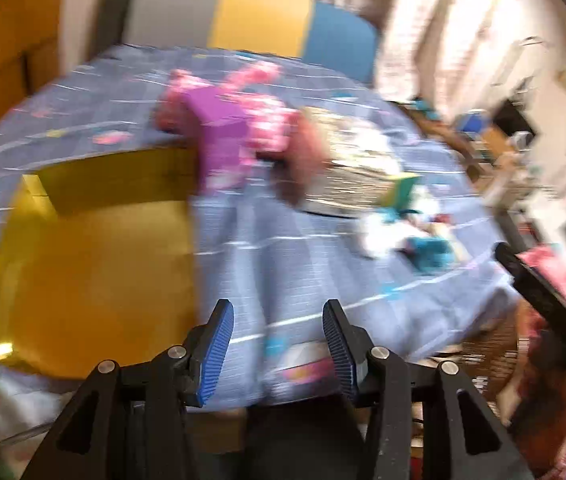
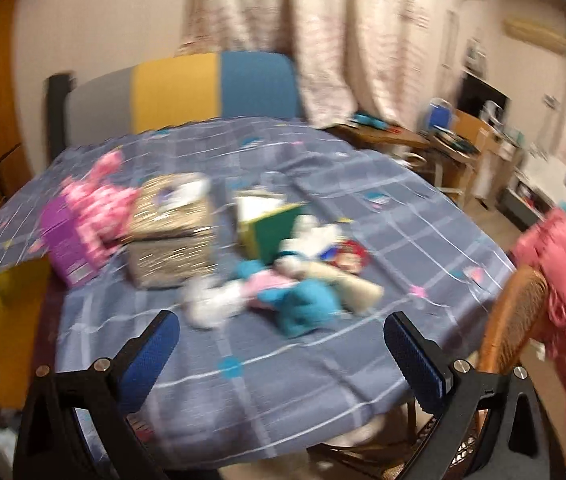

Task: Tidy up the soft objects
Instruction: 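Move the left tool to the clear plastic bag and close on it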

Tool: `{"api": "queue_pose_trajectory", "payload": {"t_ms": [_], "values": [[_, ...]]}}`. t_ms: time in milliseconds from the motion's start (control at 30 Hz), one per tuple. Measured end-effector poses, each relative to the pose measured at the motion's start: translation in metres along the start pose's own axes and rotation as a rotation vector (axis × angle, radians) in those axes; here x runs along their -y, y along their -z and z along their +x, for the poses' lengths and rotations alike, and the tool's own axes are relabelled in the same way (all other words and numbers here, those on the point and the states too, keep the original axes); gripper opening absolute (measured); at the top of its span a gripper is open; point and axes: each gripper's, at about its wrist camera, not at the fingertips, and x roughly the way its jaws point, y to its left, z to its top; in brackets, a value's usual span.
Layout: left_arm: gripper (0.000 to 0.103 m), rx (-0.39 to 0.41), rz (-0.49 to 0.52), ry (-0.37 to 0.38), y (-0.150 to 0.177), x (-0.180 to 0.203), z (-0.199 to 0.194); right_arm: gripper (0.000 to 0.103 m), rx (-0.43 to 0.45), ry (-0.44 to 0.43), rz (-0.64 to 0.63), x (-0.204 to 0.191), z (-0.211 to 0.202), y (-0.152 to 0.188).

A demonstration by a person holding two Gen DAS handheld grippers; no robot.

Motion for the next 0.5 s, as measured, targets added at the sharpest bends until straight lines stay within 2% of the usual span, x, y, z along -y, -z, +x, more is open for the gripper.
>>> {"api": "queue_pose_trajectory", "payload": {"t_ms": [67,133,233,300,500], "values": [[0.047,-0.018,0.02,0.037,-0.005,0.014,0.016,0.103,0.007,0.039,0.053,0.024,0.009,-0.003],[0.047,-0.043,0.058,0.022,-0.01,0.032,0.031,0.103,0.013,0.06,0.083,0.04,0.014,-0.004],[0.047,-0.093,0.116,0.078,-0.018,0.054,0.06,0.103,-0.006,0.042,0.126,0.062,0.027,-0.003],[0.047,-0.132,0.132,0.125,-0.024,0.066,0.082,0.103,-0.044,0.033,0.136,0.067,0.036,0.0],[0.049,-0.166,0.242,0.114,-0.041,0.104,0.135,0.103,-0.125,-0.014,0.13,0.066,0.052,0.013]]}}
